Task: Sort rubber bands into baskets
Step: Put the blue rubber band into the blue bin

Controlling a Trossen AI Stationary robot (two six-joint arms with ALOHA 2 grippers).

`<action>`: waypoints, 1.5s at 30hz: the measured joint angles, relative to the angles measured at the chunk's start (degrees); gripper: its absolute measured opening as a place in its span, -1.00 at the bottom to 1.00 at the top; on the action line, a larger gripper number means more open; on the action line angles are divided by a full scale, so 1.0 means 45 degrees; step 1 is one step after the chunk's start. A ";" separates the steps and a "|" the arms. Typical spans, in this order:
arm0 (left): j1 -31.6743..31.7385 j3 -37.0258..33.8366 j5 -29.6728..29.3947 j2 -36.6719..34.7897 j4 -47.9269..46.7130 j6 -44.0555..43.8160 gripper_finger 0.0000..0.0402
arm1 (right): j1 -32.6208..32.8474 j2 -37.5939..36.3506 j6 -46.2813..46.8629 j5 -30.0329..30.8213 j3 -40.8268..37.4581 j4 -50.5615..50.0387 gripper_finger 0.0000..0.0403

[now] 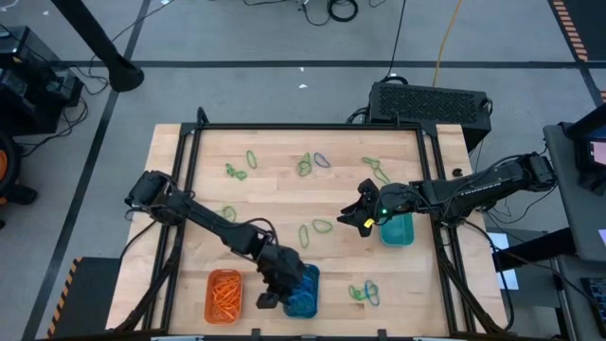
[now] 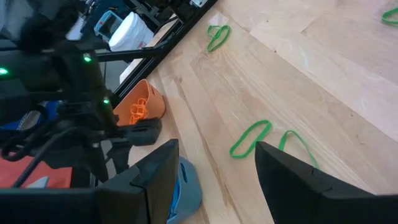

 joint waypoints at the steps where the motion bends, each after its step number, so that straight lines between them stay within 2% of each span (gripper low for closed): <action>1: 0.0033 0.0210 0.0000 -0.0019 -0.0476 0.0262 -0.31 | -0.0003 0.0000 0.0000 0.0000 0.0000 0.0003 0.01; 5: 0.0162 0.0740 0.0073 -0.0024 -0.2089 0.0856 -0.31 | -0.0003 0.0000 0.0000 0.0000 0.0000 0.0003 0.01; 12: 0.0670 0.1557 0.0097 -0.0167 -0.3222 0.1705 -0.31 | -0.0003 0.0000 0.0015 0.0000 0.0000 0.0008 0.01; 16: 0.1291 0.2305 -0.0364 -0.0514 -0.4932 0.2457 -0.31 | 0.0002 0.0000 0.0100 0.0000 0.0000 0.0020 0.01; 23: 0.3480 0.2507 -0.2500 -0.2045 -0.6223 0.3840 -0.31 | 0.0117 0.0000 0.0602 -0.0058 -0.0005 -0.0089 0.01; 27: 0.5042 0.2507 -0.5015 -0.2604 -0.6166 0.4575 -0.31 | 0.0454 0.0000 0.0965 -0.0050 -0.0005 -0.0082 0.01; 29: 0.5953 0.2507 -0.5803 -0.2595 -0.6202 0.5040 -0.31 | 0.0655 0.0000 0.1197 -0.0014 -0.0005 -0.0063 0.01; 34: 0.7967 0.2503 -0.5747 -0.1773 -0.5630 0.6942 -0.31 | 0.1187 0.0000 0.1905 0.0047 -0.0005 0.0015 0.01; 38: 0.9037 0.2493 -0.5561 -0.0709 -0.3975 0.7922 -0.31 | 0.1669 0.0000 0.2460 0.0566 -0.0005 -0.0002 0.01; 41: 0.9494 0.2507 -0.5557 0.0321 -0.2789 0.8858 -0.31 | 0.2038 0.0000 0.2737 0.1297 -0.0005 0.0002 0.01; 45: 0.9484 0.3166 -0.5658 0.1792 -0.2542 0.9277 -0.31 | 0.2292 0.0000 0.3054 0.1847 -0.0005 -0.0037 0.01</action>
